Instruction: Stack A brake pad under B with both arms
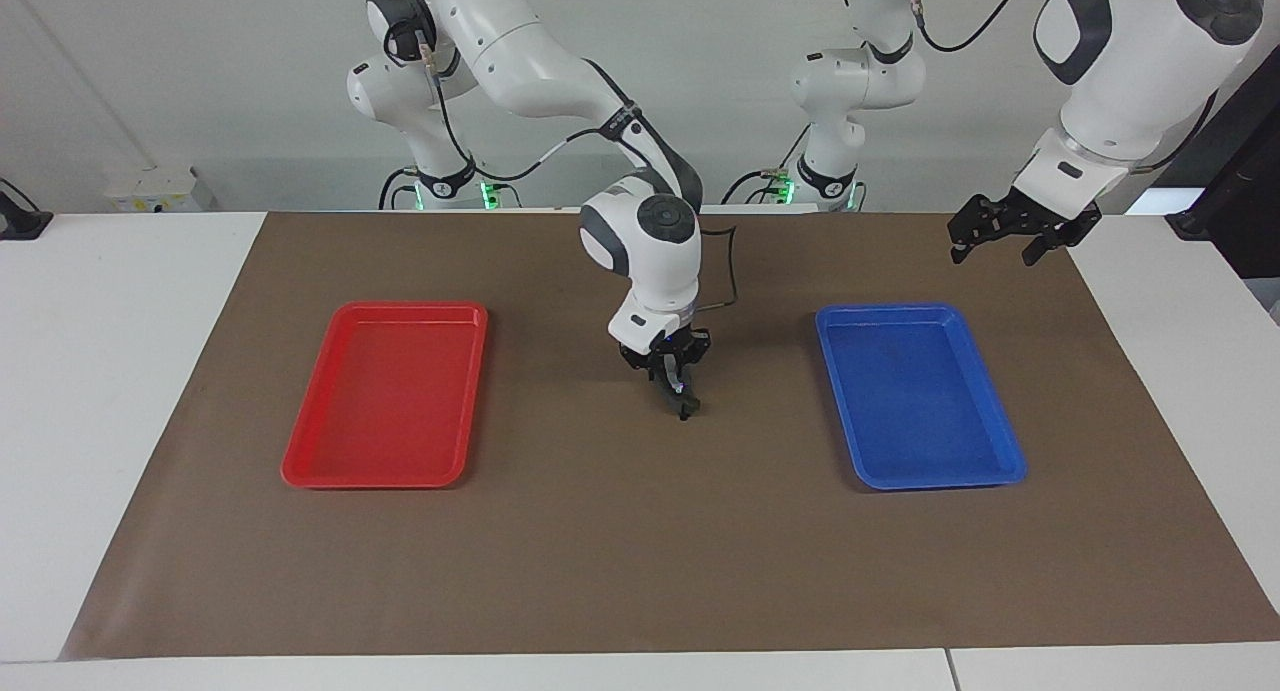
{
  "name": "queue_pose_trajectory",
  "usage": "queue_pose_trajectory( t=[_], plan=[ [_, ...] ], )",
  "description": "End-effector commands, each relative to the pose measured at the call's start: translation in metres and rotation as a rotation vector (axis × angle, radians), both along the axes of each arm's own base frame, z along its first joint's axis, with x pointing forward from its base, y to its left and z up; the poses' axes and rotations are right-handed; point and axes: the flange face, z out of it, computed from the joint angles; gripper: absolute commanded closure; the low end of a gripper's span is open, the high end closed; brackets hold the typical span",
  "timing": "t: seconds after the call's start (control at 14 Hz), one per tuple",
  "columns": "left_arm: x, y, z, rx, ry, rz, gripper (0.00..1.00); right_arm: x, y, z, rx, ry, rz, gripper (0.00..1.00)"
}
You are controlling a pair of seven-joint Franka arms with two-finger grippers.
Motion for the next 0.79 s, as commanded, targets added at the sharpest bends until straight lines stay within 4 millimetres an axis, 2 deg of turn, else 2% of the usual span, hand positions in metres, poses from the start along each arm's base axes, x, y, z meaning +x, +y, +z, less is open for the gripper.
queue_pose_trajectory(
  t=[0.0,0.57,0.64,0.71],
  plan=[
    [-0.0019,0.0030,0.0024,-0.012,-0.008,0.016,0.00,0.0009,0.0044,-0.0012,-0.007,-0.022,-0.005,1.00],
    [-0.0018,0.0047,0.0024,-0.012,-0.008,0.019,0.00,0.0007,0.0016,-0.0069,-0.013,-0.029,0.000,1.00],
    [-0.0018,0.0047,0.0024,-0.012,-0.008,0.019,0.00,0.0002,0.0023,-0.0069,-0.013,-0.029,0.001,0.87],
    [-0.0018,0.0047,0.0024,-0.012,-0.008,0.019,0.00,0.0017,0.0009,-0.0085,-0.010,-0.029,-0.007,0.50]
  ],
)
